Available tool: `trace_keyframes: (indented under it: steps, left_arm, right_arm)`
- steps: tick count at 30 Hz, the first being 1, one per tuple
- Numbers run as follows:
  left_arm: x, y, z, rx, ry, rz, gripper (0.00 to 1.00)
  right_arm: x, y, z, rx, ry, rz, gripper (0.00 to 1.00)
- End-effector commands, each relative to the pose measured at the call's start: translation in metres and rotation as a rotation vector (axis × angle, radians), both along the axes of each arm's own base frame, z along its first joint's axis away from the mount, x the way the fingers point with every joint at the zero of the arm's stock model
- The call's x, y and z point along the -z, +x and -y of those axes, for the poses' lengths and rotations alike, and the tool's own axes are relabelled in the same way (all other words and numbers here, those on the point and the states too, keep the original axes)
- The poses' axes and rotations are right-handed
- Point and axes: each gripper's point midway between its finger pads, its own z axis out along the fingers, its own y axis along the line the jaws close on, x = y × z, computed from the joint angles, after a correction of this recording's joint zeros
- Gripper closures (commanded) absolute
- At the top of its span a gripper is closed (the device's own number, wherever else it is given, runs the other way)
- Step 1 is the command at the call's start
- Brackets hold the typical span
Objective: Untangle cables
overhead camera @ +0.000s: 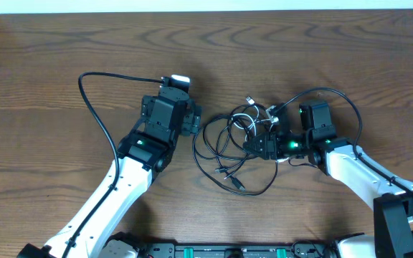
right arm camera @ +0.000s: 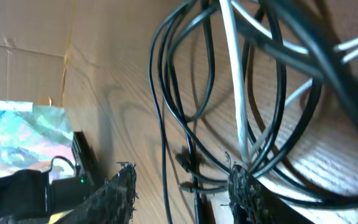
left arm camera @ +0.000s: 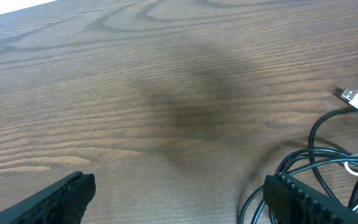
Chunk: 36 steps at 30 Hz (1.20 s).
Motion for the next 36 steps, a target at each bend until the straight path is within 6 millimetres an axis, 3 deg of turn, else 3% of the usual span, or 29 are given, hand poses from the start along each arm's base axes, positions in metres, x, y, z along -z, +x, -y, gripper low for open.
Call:
trace_keyframes:
  steps: [1,9,19,25,29,36]
  left_arm:
    - [-0.008,0.002,-0.002,-0.021,-0.015,0.019,0.09]
    - [-0.008,0.002,-0.002,-0.021,-0.014,0.018,0.09]
    - [-0.008,0.002,-0.002,-0.021,-0.014,0.018,0.09]
    - [-0.008,0.002,-0.002,-0.021,-0.014,0.018,0.09]
    - [-0.008,0.002,-0.002,-0.021,-0.014,0.018,0.09]
    - [-0.008,0.002,-0.002,-0.021,-0.014,0.018,0.09]
  right_arm:
    - [0.004,0.004,0.003,-0.004,-0.044,0.046,0.54]
    - [0.024,0.029,0.029,0.126,-0.241,0.115,0.47]
    - [0.01,0.04,0.009,0.088,-0.209,0.24,0.37]
    - [0.018,0.041,0.005,0.1,-0.298,0.277,0.35]
    - [0.019,0.039,-0.002,0.092,-0.325,0.3,0.38]
    - [0.016,0.044,-0.005,0.105,-0.341,0.343,0.53]
